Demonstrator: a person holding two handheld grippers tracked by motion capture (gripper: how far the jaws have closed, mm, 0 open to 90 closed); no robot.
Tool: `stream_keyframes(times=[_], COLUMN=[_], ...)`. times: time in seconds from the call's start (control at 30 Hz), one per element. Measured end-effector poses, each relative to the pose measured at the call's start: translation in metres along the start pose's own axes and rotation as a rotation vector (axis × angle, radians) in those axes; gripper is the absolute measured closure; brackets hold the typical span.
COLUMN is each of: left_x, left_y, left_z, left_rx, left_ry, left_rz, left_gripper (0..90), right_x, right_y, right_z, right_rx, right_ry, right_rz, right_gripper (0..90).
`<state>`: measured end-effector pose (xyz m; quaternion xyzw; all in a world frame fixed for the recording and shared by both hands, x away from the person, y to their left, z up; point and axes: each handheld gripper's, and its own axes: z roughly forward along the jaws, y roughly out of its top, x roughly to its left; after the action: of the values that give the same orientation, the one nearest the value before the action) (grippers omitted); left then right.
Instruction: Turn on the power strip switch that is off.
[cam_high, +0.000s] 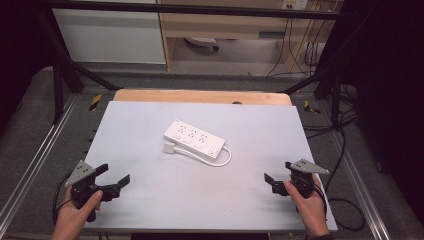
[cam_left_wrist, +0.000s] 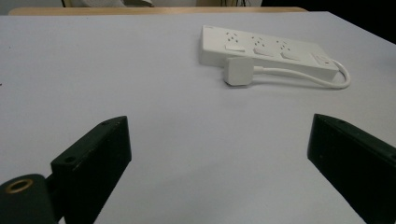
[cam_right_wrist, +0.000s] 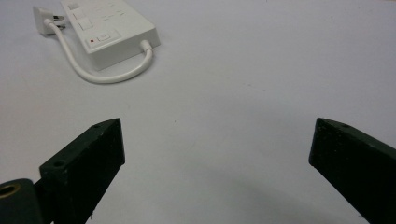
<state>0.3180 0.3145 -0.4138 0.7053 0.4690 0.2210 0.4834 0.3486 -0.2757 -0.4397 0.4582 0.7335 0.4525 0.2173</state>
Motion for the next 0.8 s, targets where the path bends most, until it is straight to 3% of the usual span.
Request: stream_keyframes(times=[0.2,0.5,0.63,0.8], left_x=[-0.001,0.0,0.0,0.0], left_y=[0.014,0.031,0.043,0.055], left_z=[0.005,0.018,0.023,0.033], left_rx=[-0.004,0.014,0.0,0.011], left_ry=[-0.007,-0.033,-0.046,-0.025], left_rz=[-0.019,-0.01,-0.032,-0.024], left_gripper=[6.9,6.9,6.9,7.1], right_x=[0.0,0.002,0.001,0.004], right_y=[0.001,-0.001,-0.001,-0.001], right_z=[0.001,0.001,0.001,0.003], right_rx=[0.0,0.014,0.016,0.018], right_ry=[0.023,-0.008,-0.012,-0.016], right_rz=[-0.005,-0.026,-0.016,-0.029], right_gripper=[2.4,3.3,3.0,2.8])
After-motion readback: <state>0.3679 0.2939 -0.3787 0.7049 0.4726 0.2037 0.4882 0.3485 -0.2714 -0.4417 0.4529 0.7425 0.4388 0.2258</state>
